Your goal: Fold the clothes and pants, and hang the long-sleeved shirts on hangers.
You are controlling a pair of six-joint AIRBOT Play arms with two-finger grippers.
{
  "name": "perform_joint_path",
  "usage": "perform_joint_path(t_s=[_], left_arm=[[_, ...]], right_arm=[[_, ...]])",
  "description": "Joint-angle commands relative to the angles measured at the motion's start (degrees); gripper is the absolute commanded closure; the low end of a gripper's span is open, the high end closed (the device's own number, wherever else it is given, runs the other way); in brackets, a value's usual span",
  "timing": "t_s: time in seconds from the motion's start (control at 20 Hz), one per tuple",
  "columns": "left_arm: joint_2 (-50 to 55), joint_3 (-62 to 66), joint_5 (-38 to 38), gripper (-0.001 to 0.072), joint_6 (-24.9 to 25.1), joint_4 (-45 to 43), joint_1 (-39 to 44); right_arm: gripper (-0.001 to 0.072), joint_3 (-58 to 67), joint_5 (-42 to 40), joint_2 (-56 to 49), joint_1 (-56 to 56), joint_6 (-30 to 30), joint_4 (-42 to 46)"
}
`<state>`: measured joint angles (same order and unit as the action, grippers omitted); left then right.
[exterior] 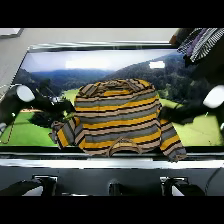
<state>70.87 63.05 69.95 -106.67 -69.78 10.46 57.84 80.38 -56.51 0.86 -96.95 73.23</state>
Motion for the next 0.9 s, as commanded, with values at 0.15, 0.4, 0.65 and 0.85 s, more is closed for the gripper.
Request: perform_joint_path(t_s=[0.15, 0.4, 0.65, 0.85], left_arm=[[-3.6, -9.5, -2.5, 0.0011, -4.0, -4.5, 14.6], [-3.6, -9.5, -3.0, 0.0012, -8.0, -7.4, 21.4], [-3.4, -9.5, -3.0, 0.0011, -8.7, -7.4, 23.7], [-3.2, -9.5, -3.8, 0.0011, -10.0, -7.4, 23.7]], right_arm=[[0.0192, -25.0, -13.4, 10.0, 19.3, -12.1, 5.3], [0.0194, -28.6, -22.2, 7.2, 23.8, -15.3, 5.5], [0.0193, -28.6, -26.2, 1.4, 23.8, -12.2, 4.2], [0.0195, -28.6, -27.1, -0.1, 23.8, -10.0, 3.1]])
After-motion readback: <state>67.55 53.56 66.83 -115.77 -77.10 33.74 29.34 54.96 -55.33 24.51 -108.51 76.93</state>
